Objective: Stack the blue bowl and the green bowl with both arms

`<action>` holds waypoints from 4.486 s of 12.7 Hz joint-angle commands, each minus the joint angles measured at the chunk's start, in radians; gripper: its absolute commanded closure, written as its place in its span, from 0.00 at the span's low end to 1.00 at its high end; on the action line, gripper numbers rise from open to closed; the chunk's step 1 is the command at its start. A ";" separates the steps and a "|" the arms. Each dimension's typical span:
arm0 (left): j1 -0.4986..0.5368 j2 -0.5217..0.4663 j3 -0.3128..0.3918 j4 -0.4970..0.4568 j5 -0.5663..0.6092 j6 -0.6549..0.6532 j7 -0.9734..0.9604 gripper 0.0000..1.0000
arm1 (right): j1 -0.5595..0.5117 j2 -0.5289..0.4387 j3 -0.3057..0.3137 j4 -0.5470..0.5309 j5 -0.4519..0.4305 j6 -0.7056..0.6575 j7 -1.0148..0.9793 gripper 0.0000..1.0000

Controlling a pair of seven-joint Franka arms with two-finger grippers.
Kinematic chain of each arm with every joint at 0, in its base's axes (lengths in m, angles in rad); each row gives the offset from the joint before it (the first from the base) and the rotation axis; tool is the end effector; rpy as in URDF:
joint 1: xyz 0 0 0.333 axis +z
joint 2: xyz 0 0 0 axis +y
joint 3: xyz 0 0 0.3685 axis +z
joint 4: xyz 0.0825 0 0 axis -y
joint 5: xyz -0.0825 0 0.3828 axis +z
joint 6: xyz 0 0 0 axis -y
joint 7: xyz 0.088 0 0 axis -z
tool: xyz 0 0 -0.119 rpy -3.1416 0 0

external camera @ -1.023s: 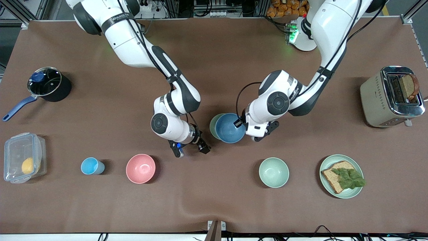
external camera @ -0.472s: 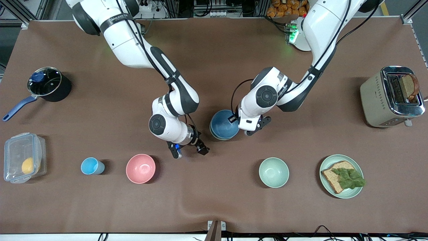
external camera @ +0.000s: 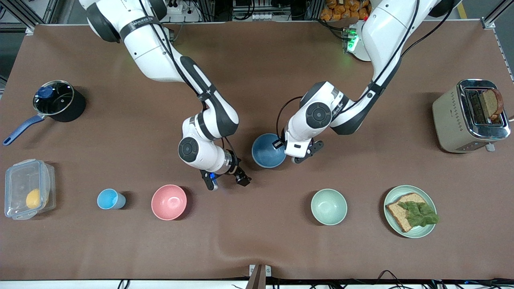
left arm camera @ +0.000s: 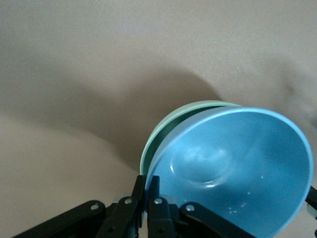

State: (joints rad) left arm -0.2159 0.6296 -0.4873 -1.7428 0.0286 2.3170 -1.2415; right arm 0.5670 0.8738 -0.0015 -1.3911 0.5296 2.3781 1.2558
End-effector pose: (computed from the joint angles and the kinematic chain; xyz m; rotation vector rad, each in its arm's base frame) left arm 0.5572 -0.4150 0.2827 2.8347 0.8798 -0.3048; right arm 0.6576 0.4289 0.2185 -2.4185 1.4107 0.3349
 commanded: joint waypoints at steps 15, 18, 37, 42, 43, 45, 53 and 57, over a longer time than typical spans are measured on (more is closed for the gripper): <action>0.030 -0.086 0.006 0.015 0.096 0.012 -0.112 0.00 | 0.033 0.016 0.003 0.023 0.009 0.001 0.016 0.00; 0.117 -0.235 0.006 0.014 0.112 -0.082 -0.069 0.00 | 0.039 0.016 0.002 0.023 0.007 0.001 0.016 0.00; 0.110 -0.608 0.412 0.252 -0.023 -0.729 0.858 0.00 | -0.166 -0.475 -0.242 -0.273 -0.080 -0.515 -0.962 0.00; 0.105 -0.692 0.409 0.174 -0.023 -0.768 0.907 0.00 | -0.337 -0.691 -0.259 -0.279 -0.290 -0.657 -1.271 0.00; 0.112 -0.705 0.409 0.152 -0.021 -0.768 0.957 0.00 | -0.364 -0.720 -0.252 -0.270 -0.321 -0.692 -1.295 0.00; 0.122 -0.705 0.414 0.155 -0.010 -0.778 1.080 0.00 | -0.432 -0.777 -0.189 -0.235 -0.423 -0.759 -1.299 0.00; 0.183 -0.679 0.421 0.190 -0.007 -0.795 1.140 0.00 | -0.562 -0.815 -0.063 -0.078 -0.545 -0.921 -1.291 0.00; 0.196 -0.665 0.421 0.209 -0.006 -0.803 1.140 0.00 | -0.561 -0.814 -0.060 -0.075 -0.550 -0.919 -1.285 0.00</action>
State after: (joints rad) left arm -0.0211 -0.0468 -0.0625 -1.5614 0.0234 1.5338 -0.1173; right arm 0.0327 0.0725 -0.0933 -1.4691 0.0027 1.4685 -0.0355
